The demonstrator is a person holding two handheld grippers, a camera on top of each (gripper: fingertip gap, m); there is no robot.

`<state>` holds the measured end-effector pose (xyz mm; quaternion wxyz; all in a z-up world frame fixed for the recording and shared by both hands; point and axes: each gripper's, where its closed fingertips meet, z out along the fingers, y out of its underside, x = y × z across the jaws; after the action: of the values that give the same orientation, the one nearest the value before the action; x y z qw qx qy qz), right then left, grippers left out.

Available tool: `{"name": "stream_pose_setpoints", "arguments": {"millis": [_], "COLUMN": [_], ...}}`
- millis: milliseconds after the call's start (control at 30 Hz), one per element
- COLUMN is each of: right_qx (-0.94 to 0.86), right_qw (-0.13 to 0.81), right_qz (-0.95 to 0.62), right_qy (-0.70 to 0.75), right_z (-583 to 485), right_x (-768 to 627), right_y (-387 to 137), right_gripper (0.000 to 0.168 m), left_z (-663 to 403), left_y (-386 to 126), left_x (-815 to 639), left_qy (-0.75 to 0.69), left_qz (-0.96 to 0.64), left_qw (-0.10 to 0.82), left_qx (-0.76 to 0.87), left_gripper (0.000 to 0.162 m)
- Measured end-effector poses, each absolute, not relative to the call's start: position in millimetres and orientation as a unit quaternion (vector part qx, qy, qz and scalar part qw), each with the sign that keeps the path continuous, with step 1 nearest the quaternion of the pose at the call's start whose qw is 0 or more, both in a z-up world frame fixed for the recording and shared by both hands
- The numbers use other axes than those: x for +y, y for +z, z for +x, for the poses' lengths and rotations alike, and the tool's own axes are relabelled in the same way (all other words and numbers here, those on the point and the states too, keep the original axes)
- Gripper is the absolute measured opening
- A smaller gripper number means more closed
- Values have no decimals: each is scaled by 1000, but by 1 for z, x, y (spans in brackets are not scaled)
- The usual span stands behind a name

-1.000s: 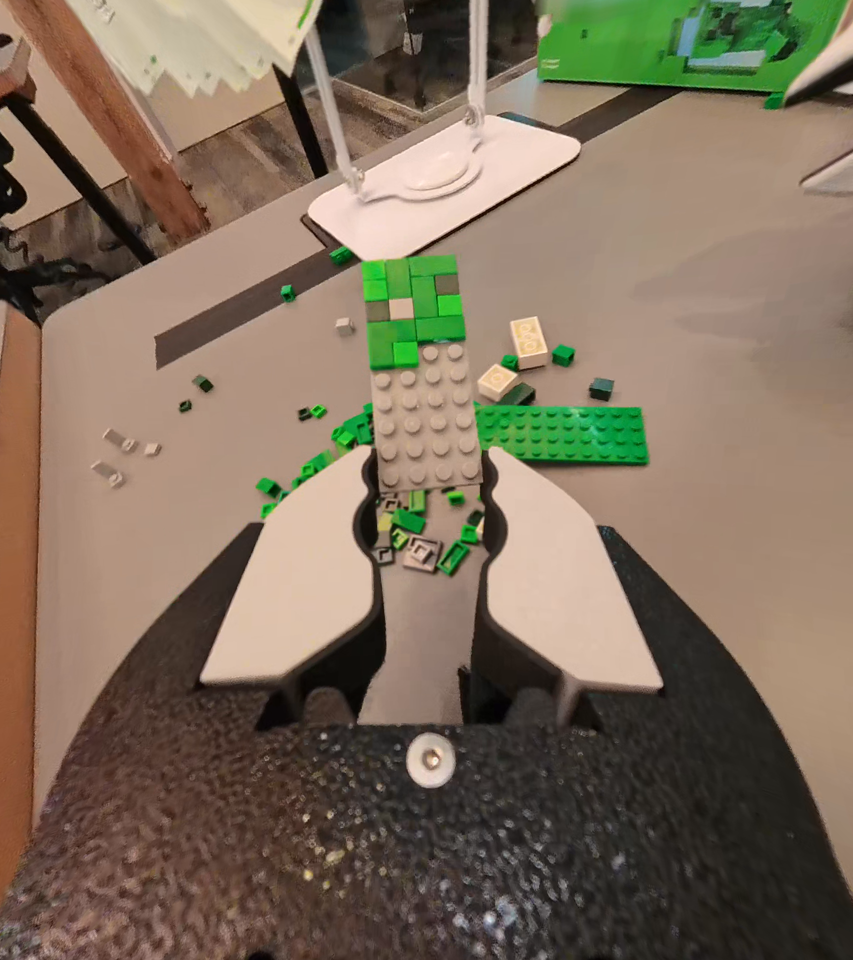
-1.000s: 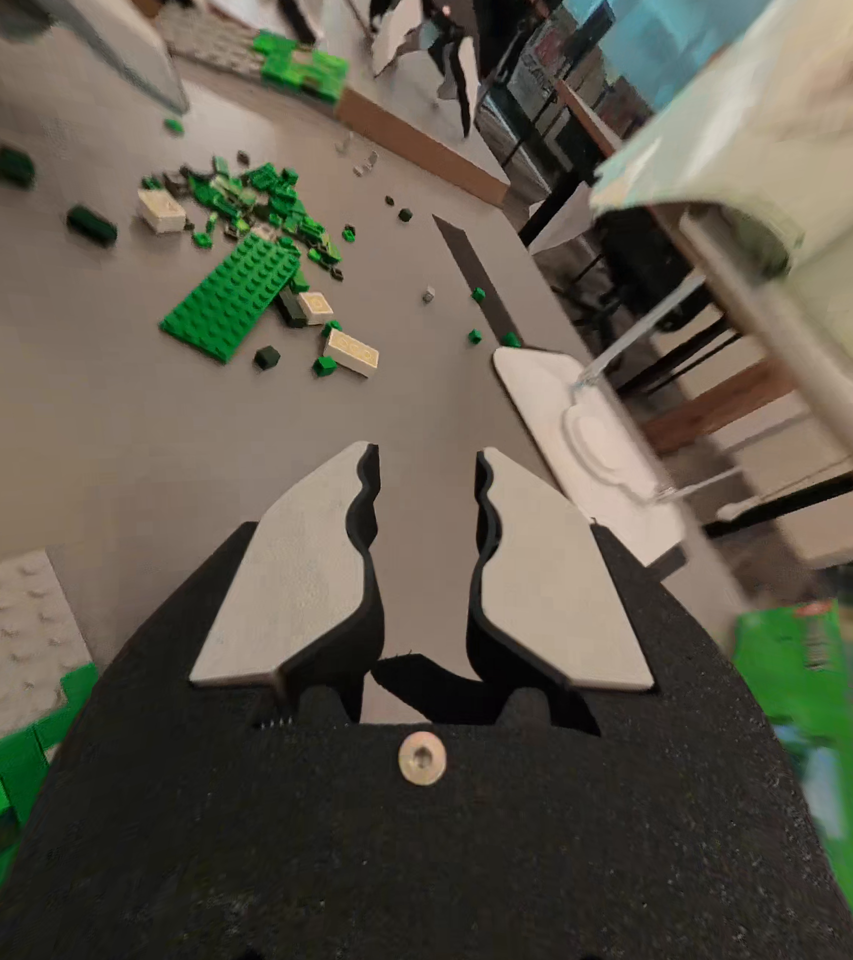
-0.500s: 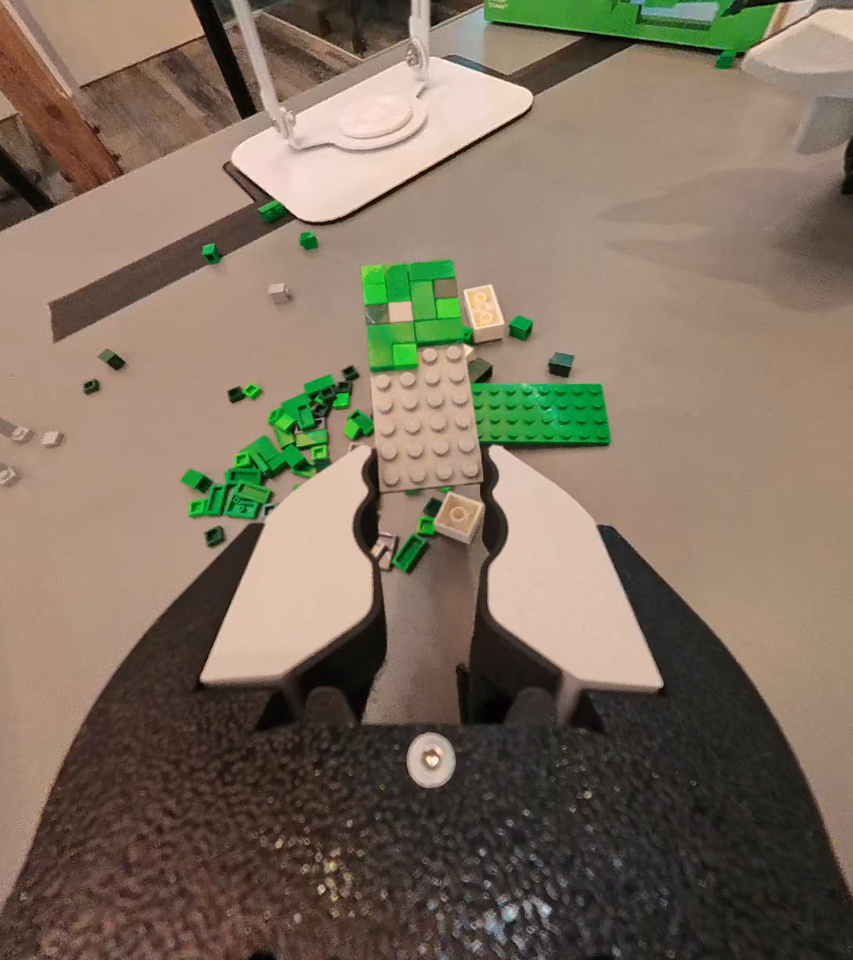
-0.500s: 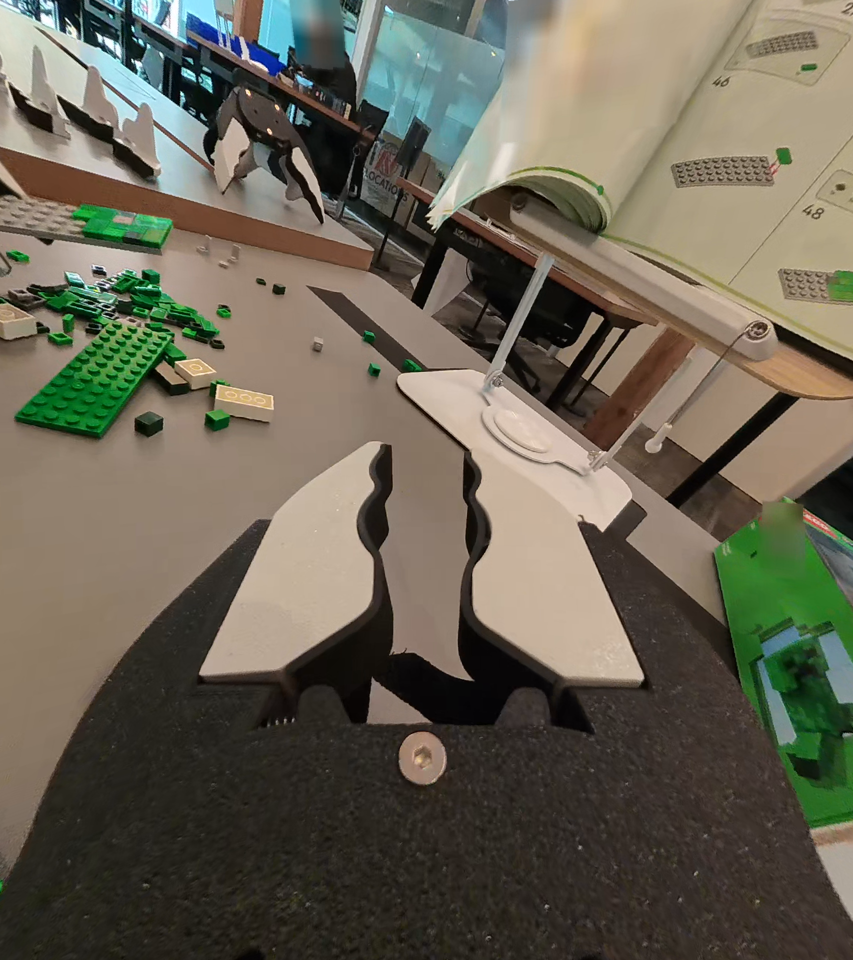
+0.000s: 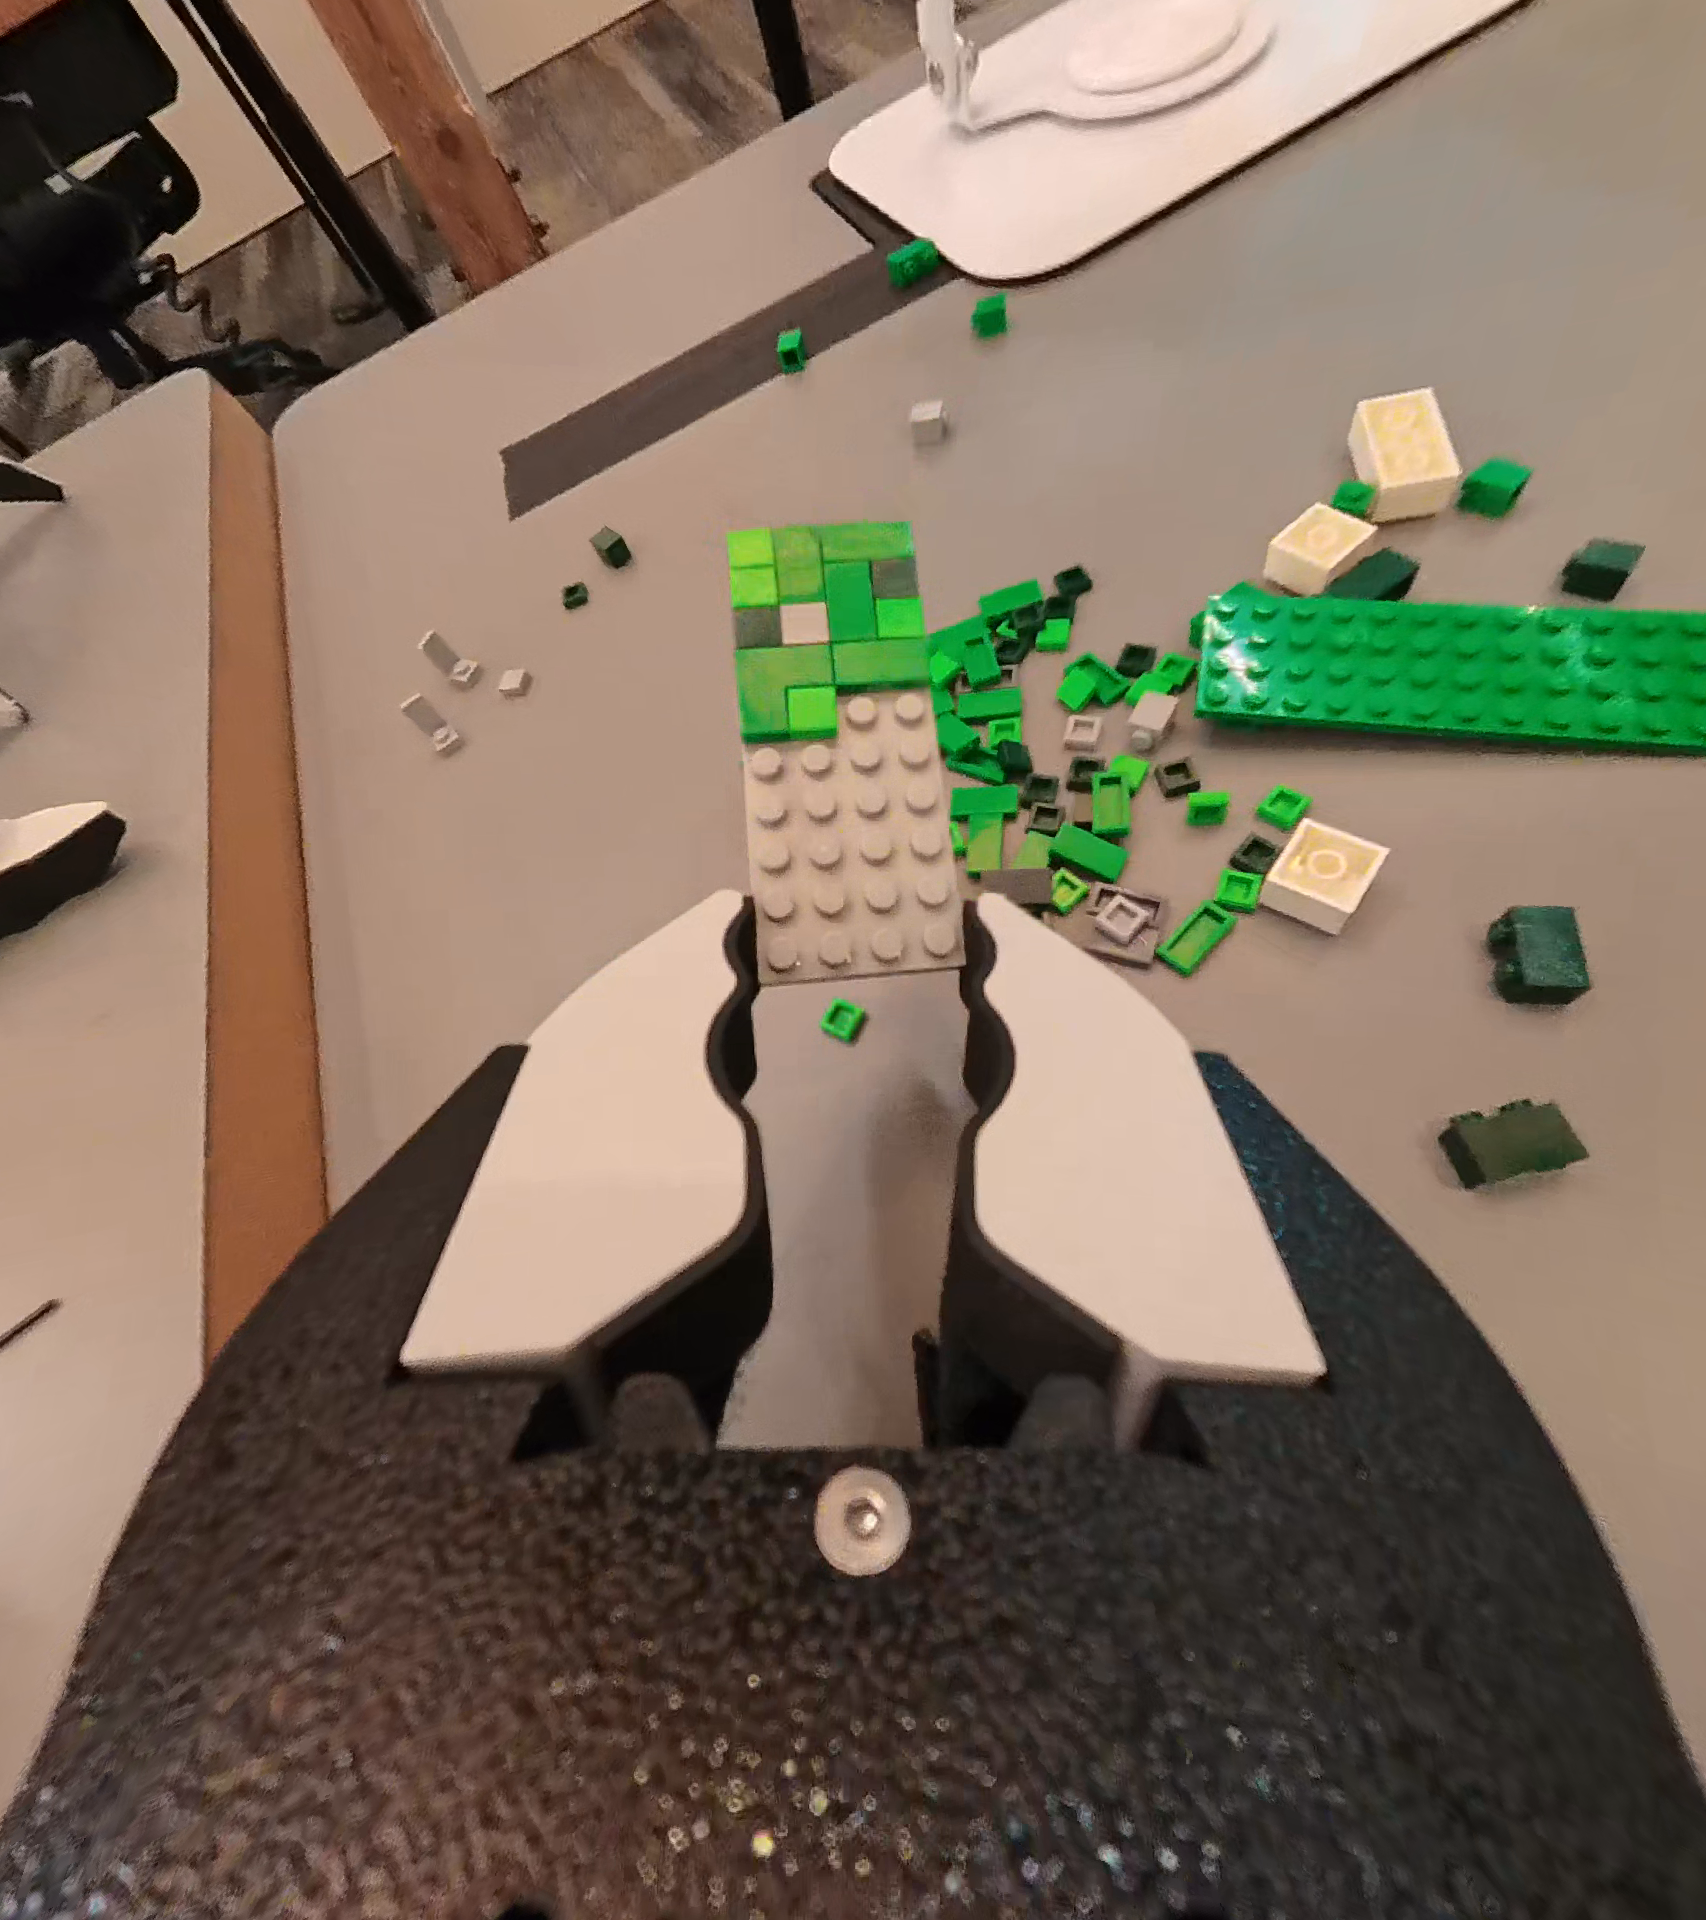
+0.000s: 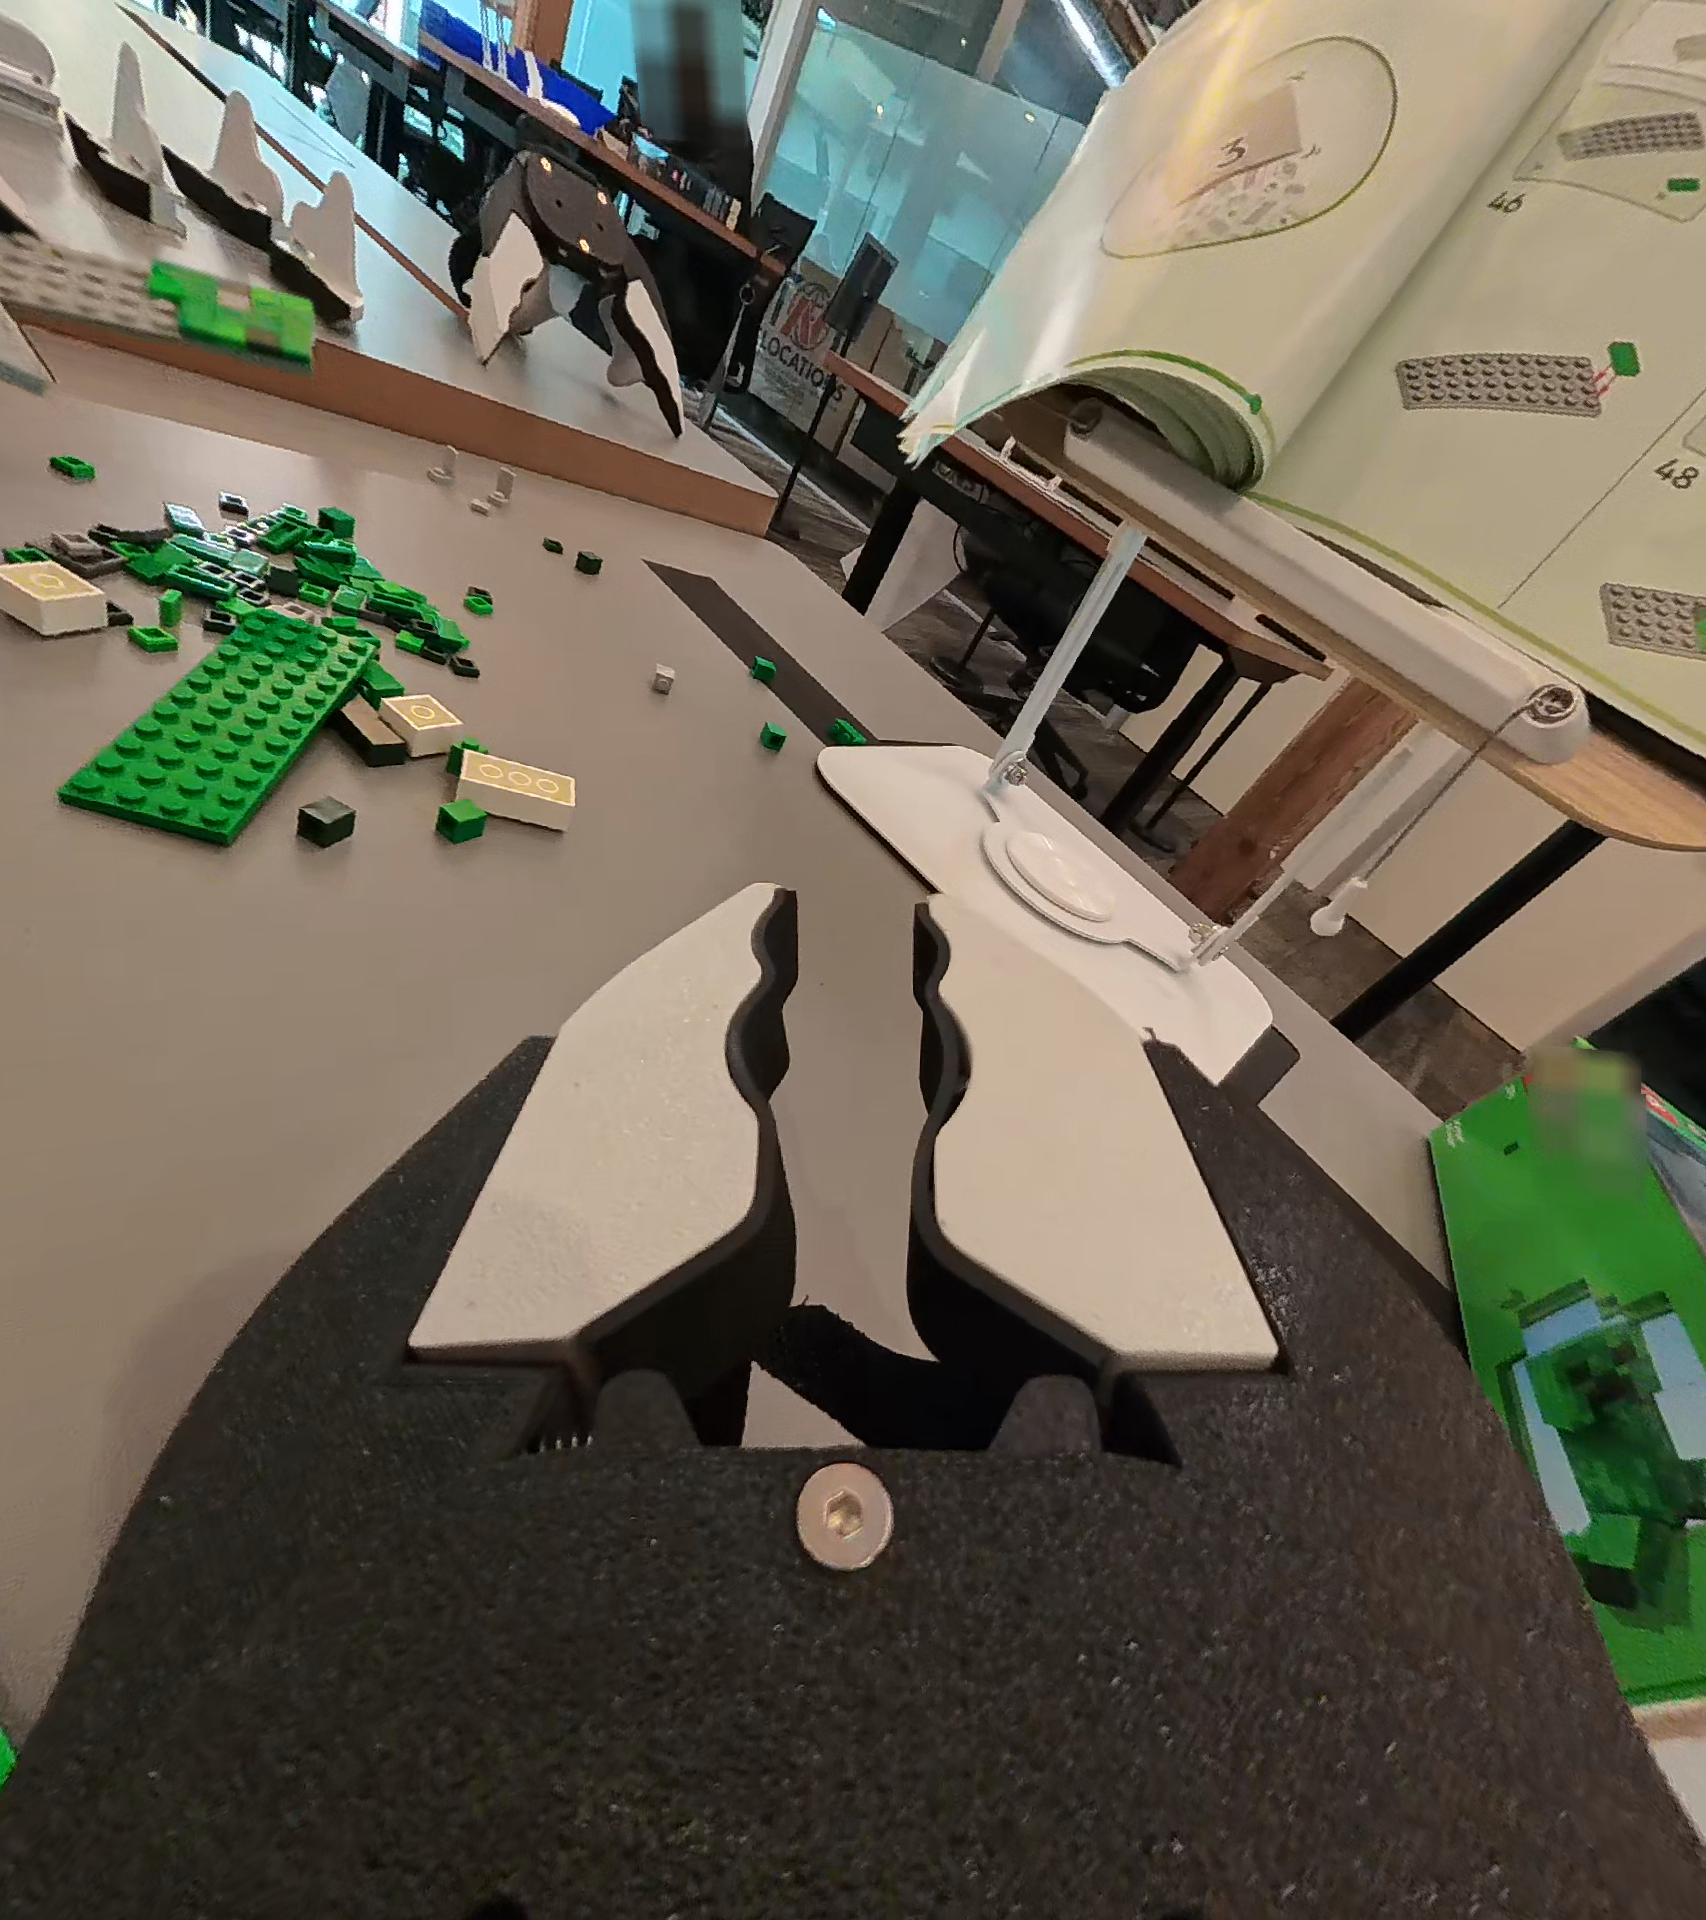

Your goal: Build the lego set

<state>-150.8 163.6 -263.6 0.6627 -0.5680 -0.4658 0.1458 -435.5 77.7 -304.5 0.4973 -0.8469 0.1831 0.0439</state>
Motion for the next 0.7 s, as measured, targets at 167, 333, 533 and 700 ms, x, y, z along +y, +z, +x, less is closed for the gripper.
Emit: {"name": "stream_pose_setpoints", "arguments": {"millis": [167,333,533,700], "right_qx": [-471,-477,-492,-544], "right_qw": [662,661,655,612], "right_qz": [-566,-563,-558,-556], "right_qy": [140,135,131,138], "right_z": [-152,-154,-157,-174], "right_x": [163,162,160,147], "right_y": [-265,-266,-268,-281], "right_gripper": [18,16,15,15], "left_z": [-430,-430,-432,-445], "left_y": [-311,-313,-310,-304], "left_x": [80,80,82,82], "left_qy": [45,43,32,31], "left_qz": [-849,-851,-849,-844], "left_qw": [487,484,497,516], "left_qx": [198,197,177,139], "left_gripper": [37,37,37,37]}}
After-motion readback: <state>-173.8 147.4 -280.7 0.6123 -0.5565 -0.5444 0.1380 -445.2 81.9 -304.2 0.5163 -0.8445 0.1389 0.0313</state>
